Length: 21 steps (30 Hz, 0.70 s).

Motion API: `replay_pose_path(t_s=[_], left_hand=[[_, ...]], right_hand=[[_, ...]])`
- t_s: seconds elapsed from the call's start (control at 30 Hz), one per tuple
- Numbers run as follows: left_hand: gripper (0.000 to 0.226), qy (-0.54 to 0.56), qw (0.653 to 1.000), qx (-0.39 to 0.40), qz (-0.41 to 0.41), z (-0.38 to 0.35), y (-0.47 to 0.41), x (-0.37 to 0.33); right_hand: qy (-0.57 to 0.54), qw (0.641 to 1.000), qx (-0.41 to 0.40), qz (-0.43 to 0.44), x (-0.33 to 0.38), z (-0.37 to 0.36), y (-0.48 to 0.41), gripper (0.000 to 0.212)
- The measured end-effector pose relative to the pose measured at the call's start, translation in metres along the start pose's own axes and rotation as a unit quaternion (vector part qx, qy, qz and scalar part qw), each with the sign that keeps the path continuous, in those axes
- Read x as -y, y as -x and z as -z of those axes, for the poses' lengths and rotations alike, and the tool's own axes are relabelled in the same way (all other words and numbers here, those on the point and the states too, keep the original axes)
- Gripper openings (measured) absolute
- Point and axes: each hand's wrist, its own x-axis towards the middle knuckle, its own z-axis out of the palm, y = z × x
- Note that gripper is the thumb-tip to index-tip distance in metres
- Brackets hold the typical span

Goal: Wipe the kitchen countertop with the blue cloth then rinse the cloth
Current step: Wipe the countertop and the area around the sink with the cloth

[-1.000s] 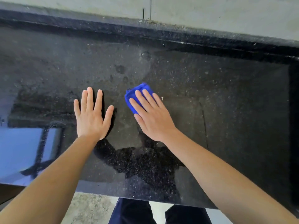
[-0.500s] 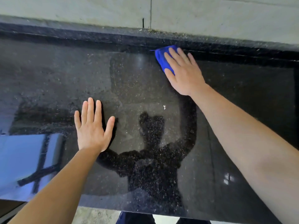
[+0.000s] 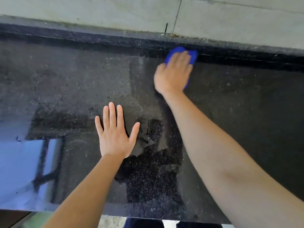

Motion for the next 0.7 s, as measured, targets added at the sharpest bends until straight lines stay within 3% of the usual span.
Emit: replay_pose_path(t_s=[0.1,0.2,0.27,0.43,0.57,0.63,0.7], left_hand=[[0.085,0.004,1.000,0.003,0.006,0.000,0.000,-0.001],[0.085,-0.002,1.000,0.003,0.009,0.000,0.000,-0.001],[0.086,-0.007,1.000,0.007,0.008,0.001,0.000,-0.002],[0.088,-0.022,1.000,0.011,0.010,0.002,0.000,-0.002],[0.089,-0.025,1.000,0.005,0.012,0.001,-0.002,-0.002],[0.088,-0.025,1.000,-0.001,0.015,0.000,-0.001,-0.001],[0.086,-0.024,1.000,-0.006,0.015,0.000,-0.002,-0.001]], right_hand=[[0.048,0.962,0.055,0.263,0.020,-0.010,0.022,0.061],[0.076,0.927,0.087,0.358,-0.016,0.002,0.002,0.059],[0.088,0.937,0.076,0.330,-0.068,0.012,-0.014,0.060],[0.095,0.990,0.039,0.102,-0.207,0.039,-0.031,0.068],[0.072,0.996,0.040,-0.025,-0.173,0.030,-0.026,0.064],[0.061,0.997,0.034,0.028,-0.136,0.018,-0.011,0.063],[0.063,0.986,0.039,0.150,-0.106,0.003,0.021,0.062]])
